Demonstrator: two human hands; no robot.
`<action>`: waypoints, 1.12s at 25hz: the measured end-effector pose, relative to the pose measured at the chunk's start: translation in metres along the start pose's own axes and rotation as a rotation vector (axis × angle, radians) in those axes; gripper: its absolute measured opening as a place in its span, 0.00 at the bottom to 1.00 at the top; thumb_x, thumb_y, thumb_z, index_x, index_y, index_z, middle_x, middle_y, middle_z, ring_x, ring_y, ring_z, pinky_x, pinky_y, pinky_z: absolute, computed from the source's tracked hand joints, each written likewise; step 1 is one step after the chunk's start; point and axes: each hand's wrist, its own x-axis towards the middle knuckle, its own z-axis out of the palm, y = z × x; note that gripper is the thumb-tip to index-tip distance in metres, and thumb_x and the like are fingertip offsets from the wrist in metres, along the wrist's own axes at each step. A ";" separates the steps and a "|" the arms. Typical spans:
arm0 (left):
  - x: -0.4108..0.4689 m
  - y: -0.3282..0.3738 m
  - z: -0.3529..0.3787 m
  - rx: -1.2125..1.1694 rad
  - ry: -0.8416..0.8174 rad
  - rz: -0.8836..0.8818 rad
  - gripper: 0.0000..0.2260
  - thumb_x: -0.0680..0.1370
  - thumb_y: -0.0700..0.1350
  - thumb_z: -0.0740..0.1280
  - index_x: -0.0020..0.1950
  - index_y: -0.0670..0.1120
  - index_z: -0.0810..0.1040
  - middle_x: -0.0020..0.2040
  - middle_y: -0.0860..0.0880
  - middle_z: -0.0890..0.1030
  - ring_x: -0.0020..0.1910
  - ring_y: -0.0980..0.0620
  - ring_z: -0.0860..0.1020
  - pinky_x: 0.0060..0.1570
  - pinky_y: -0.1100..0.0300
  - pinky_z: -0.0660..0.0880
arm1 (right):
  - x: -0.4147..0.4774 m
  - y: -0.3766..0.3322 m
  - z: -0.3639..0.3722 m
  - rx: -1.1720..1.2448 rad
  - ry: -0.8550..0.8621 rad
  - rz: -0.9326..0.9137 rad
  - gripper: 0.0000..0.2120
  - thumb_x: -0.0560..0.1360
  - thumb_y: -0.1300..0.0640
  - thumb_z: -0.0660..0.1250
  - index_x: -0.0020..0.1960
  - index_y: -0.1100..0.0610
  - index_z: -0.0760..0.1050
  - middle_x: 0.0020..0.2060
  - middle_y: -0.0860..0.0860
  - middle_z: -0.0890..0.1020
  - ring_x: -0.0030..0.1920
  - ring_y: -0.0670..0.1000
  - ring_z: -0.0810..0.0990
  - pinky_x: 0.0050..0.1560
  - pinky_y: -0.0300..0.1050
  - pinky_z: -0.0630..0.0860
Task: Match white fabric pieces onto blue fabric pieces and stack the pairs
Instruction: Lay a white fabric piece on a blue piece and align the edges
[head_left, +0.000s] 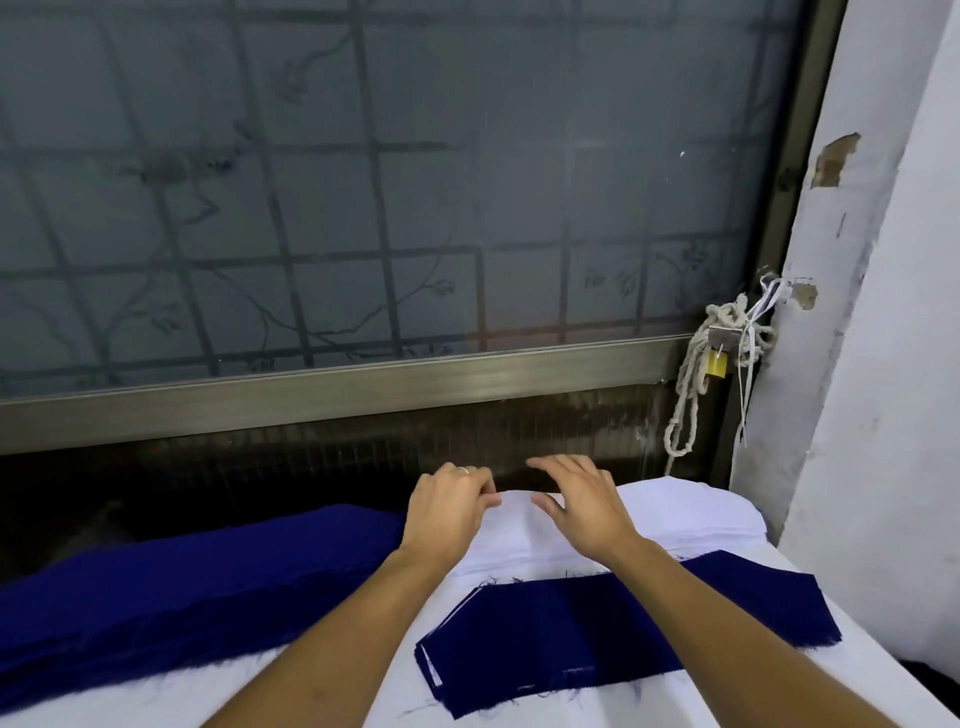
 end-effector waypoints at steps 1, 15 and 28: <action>-0.002 0.004 -0.006 0.016 -0.011 0.048 0.10 0.83 0.56 0.62 0.56 0.53 0.80 0.51 0.55 0.83 0.53 0.54 0.77 0.51 0.57 0.72 | 0.001 -0.008 -0.002 0.031 -0.026 -0.027 0.19 0.81 0.46 0.65 0.71 0.42 0.70 0.69 0.41 0.73 0.71 0.46 0.66 0.70 0.47 0.62; -0.077 -0.057 -0.133 -0.373 0.089 -0.259 0.11 0.83 0.53 0.63 0.42 0.53 0.75 0.36 0.50 0.79 0.35 0.49 0.77 0.38 0.49 0.76 | -0.047 -0.042 -0.085 0.276 -0.203 0.086 0.12 0.79 0.48 0.69 0.37 0.48 0.81 0.33 0.44 0.85 0.39 0.47 0.80 0.43 0.48 0.74; -0.237 -0.146 -0.162 -0.464 -0.081 -0.414 0.07 0.81 0.49 0.69 0.44 0.50 0.82 0.36 0.51 0.80 0.36 0.53 0.77 0.38 0.59 0.71 | -0.165 -0.072 -0.083 0.562 -0.587 0.241 0.20 0.76 0.38 0.69 0.46 0.57 0.79 0.32 0.48 0.75 0.31 0.45 0.70 0.34 0.40 0.67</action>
